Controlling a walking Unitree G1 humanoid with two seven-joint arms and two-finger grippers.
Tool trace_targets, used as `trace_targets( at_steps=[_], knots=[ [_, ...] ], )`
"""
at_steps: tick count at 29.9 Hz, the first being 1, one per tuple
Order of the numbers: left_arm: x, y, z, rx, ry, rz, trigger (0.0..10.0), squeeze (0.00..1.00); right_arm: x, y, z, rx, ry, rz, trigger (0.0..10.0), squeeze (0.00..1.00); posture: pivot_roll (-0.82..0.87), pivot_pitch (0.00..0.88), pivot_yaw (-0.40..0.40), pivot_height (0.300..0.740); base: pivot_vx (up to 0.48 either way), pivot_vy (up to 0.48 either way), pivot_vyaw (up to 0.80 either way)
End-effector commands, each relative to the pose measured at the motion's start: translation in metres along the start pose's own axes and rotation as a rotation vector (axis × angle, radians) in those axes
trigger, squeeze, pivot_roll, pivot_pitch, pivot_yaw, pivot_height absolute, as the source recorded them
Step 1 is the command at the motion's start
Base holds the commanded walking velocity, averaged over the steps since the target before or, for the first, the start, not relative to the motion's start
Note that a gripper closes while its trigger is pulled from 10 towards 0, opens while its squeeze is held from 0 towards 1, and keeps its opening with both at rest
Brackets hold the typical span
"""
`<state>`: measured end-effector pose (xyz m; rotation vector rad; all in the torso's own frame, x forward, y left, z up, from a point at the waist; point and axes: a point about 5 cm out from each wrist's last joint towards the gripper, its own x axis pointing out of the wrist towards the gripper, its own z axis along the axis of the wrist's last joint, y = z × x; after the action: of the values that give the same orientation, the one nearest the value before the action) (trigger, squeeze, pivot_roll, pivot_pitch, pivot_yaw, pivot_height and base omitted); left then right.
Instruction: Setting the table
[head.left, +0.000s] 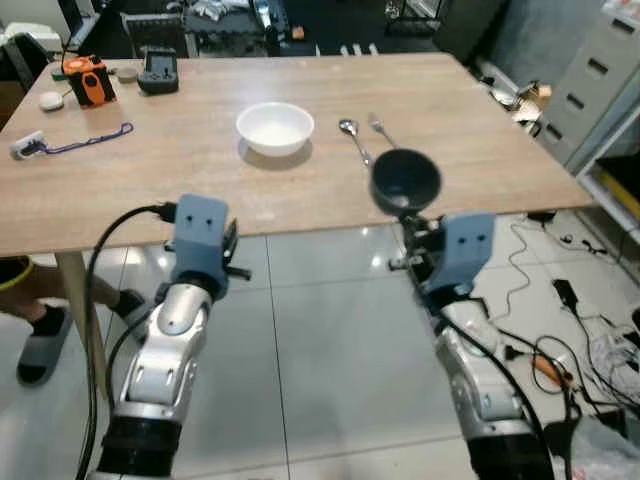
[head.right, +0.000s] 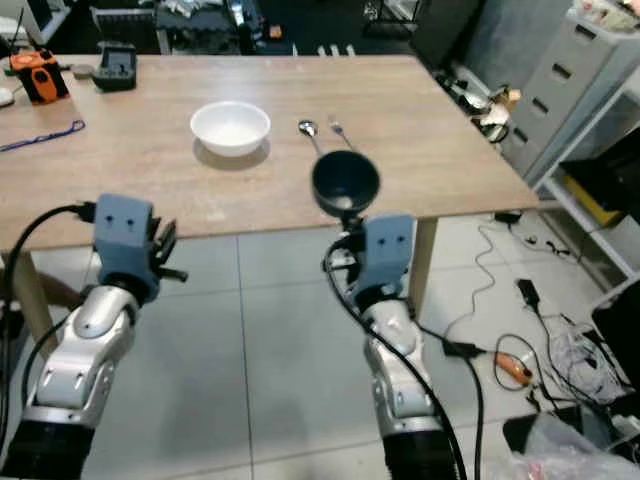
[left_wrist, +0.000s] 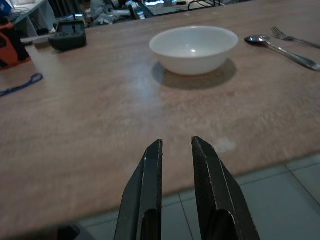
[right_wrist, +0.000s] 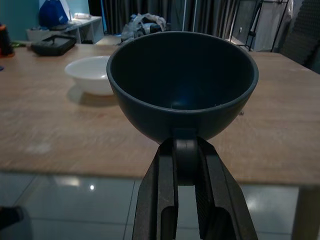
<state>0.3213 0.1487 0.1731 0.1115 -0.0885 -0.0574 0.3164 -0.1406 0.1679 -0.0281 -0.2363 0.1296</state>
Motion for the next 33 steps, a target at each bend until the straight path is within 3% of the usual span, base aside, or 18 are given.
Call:
trace_targets(
  at_steps=[1,21,28,33],
  knots=[
    [-0.001,-0.003,-0.003,0.007,0.009,-0.011,10.0,0.0,0.0,-0.003,-0.002,0.003,0.014,-0.013,10.0,0.0,0.0,0.042,0.051,0.74,0.48,0.0,0.0],
    [-0.002,-0.005,-0.004,0.008,0.004,-0.017,10.0,0.0,0.005,-0.001,0.001,-0.012,0.0,0.002,10.0,0.0,0.01,0.026,0.044,0.74,0.48,0.0,0.0],
    [-0.002,-0.004,-0.003,0.01,0.003,-0.015,10.0,0.0,0.008,-0.013,0.0,-0.027,0.007,-0.066,10.0,0.0,0.01,0.029,0.044,0.74,0.48,0.0,0.0],
    [-0.005,-0.008,0.0,0.008,-0.024,-0.051,10.0,0.0,0.007,-0.02,0.002,-0.026,0.0,-0.081,10.0,0.0,0.01,0.031,0.047,0.74,0.216,0.0,-0.67]
  ],
)
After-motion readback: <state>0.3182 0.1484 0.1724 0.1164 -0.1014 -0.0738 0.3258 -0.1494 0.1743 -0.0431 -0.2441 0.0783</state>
